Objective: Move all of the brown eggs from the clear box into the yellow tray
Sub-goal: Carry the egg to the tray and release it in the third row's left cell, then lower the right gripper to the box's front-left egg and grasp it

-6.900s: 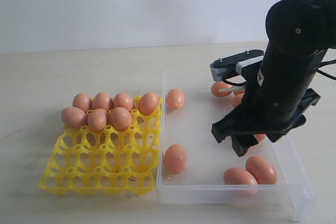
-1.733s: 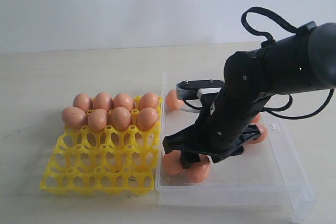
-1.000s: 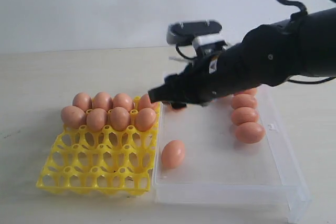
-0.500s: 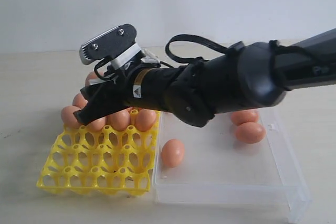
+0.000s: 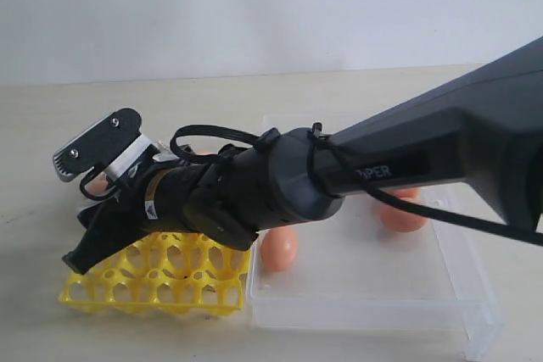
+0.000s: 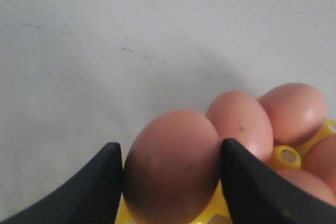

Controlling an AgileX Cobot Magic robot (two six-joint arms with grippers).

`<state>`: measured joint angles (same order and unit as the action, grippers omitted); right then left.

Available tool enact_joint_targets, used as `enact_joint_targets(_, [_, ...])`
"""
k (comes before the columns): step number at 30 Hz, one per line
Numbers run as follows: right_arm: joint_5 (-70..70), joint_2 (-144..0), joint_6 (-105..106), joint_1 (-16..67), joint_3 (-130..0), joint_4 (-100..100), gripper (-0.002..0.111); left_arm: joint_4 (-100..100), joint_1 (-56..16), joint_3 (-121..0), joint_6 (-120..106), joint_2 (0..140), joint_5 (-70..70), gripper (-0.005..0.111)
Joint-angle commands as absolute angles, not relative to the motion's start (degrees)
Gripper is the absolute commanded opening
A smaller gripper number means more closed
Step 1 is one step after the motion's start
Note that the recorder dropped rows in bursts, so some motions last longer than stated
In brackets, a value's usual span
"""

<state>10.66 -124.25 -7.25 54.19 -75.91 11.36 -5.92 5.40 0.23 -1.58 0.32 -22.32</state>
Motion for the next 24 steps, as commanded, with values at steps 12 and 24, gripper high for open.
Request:
enact_joint_targets(12, [11.86,-123.87,-5.95,54.57,-76.37,12.24,0.067,-5.78,5.13,0.00,-1.24,0.00,-21.79,0.000])
enact_joint_targets(24, [-17.85,-107.73,0.00,49.99,-76.37,9.93,0.053,-5.78,5.13,0.00,-1.24,0.00,-21.79,0.000])
